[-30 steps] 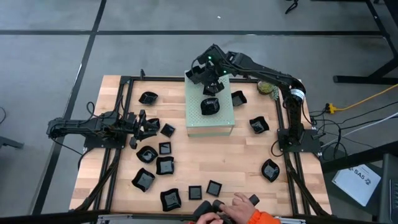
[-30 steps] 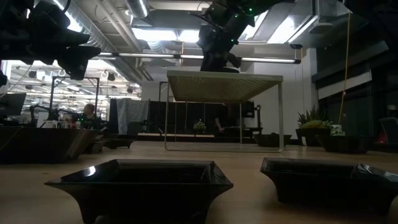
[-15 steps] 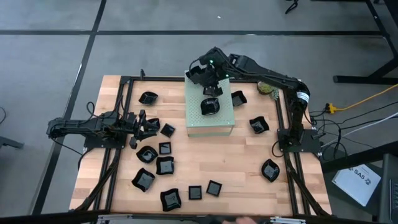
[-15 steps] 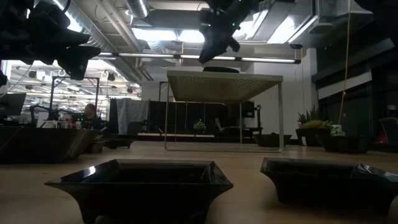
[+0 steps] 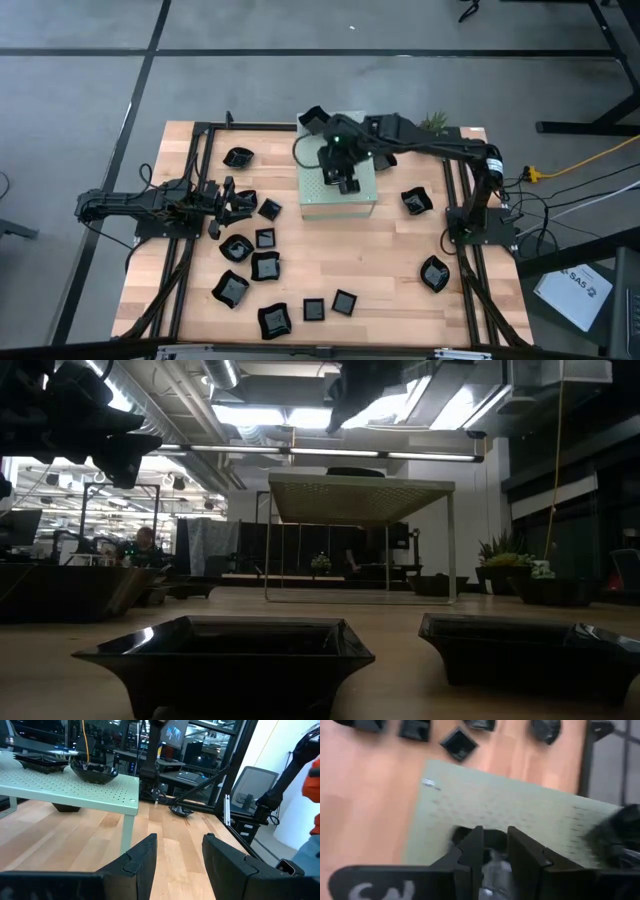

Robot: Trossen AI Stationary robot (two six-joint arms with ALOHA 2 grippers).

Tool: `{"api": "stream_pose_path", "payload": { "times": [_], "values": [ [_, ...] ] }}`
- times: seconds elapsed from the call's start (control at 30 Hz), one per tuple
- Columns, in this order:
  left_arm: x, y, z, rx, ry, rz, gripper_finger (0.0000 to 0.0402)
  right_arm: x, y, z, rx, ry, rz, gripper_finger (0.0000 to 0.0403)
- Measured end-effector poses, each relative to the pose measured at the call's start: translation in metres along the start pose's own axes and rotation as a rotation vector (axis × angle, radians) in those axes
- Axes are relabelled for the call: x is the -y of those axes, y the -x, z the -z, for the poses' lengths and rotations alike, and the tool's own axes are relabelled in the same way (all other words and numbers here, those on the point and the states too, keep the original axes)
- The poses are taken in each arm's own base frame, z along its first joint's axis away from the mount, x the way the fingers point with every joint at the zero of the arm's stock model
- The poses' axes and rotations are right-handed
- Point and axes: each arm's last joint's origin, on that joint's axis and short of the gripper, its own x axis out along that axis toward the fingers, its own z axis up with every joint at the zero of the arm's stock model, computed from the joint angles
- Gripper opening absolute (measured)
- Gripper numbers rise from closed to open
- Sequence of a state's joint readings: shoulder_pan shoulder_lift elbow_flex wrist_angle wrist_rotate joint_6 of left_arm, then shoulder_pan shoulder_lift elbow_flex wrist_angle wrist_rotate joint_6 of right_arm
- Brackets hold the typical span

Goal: Pick & Place Mini shaped plates
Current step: Stack the black leaf shaped plate on top of the black leaf shape plates on the shelf

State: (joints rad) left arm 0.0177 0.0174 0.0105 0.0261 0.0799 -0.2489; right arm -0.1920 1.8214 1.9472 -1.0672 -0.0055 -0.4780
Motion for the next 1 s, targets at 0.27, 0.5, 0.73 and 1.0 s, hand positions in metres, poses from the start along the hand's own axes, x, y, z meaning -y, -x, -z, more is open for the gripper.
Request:
{"api": "stream_pose_path", "payload": {
  "times": [0.27,0.5,0.73,1.0],
  "values": [
    [0.0,0.0,0.0,0.0,0.0,0.0,0.0152,-0.042,0.004,-0.019,0.035,-0.084,-0.086,0.0095],
    [0.0,0.0,0.0,0.0,0.0,0.0,0.0152,-0.097,0.01,-0.031,0.003,-0.09,-0.184,0.0165],
    [0.0,0.0,0.0,0.0,0.0,0.0,0.0152,-0.165,0.02,-0.028,-0.138,-0.131,-0.289,0.0215],
    [0.0,0.0,0.0,0.0,0.0,0.0,0.0152,-0.237,0.011,-0.007,-0.307,-0.236,-0.328,0.0208]
  ]
}}
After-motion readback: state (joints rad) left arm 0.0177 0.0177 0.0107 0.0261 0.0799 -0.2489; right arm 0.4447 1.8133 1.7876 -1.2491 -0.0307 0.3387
